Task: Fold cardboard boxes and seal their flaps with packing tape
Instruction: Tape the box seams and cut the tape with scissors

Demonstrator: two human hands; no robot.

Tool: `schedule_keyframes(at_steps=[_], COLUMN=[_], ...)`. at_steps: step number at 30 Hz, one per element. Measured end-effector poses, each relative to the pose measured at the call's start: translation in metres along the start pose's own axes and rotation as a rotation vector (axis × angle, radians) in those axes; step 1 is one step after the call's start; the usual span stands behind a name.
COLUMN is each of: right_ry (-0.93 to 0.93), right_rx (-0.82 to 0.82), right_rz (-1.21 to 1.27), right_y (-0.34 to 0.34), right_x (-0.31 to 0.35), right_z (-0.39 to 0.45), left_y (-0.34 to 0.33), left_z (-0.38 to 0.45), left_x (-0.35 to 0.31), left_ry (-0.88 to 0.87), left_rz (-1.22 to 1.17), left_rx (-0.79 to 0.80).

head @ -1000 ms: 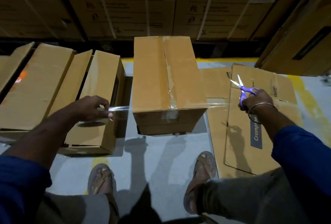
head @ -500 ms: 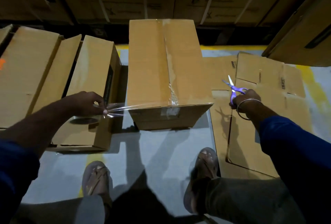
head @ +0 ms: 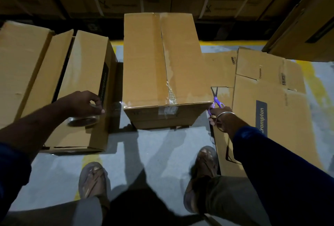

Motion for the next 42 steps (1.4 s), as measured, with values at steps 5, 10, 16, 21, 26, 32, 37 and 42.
schedule_keyframes(at_steps=[5, 10, 16, 21, 26, 32, 37, 42], right_ry=[0.112, 0.506, 0.778, 0.464, -0.032, -0.138, -0.104, -0.072], right_rx=[-0.192, -0.440, -0.001, 0.518, 0.845, 0.897, 0.926, 0.907], right_rz=[0.090, 0.074, 0.134, -0.101, -0.188, -0.138, -0.150, -0.140], right_y=[0.021, 0.023, -0.053, -0.132, -0.170, -0.206, -0.220, -0.226], right_x=[0.001, 0.037, 0.024, -0.035, -0.063, -0.038, -0.024, -0.020], right_z=[-0.011, -0.077, -0.174, -0.246, -0.276, -0.262, -0.245, -0.235], left_y=[0.001, 0.003, 0.005, 0.006, 0.005, 0.006, 0.007, 0.007], left_z=[-0.001, -0.005, -0.015, -0.018, -0.018, -0.018, -0.017, -0.014], left_x=[-0.002, 0.000, -0.002, 0.001, 0.003, 0.001, -0.002, -0.005], left_ry=[-0.021, 0.002, -0.022, -0.028, -0.066, -0.045, -0.042, -0.006], left_rz=[-0.002, -0.007, -0.054, -0.118, -0.177, -0.227, -0.242, -0.237], left_rx=[-0.001, 0.005, -0.003, 0.009, 0.020, 0.071, 0.088, 0.096])
Point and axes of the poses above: each hand's wrist, its own z-axis towards the middle knuckle, its own y-axis out of the back of the hand, x = y × z, the point moved 1 cm from there along z, towards the middle knuckle, and after that the axes turned 8 degrees about -z, right-handed, at the moved point
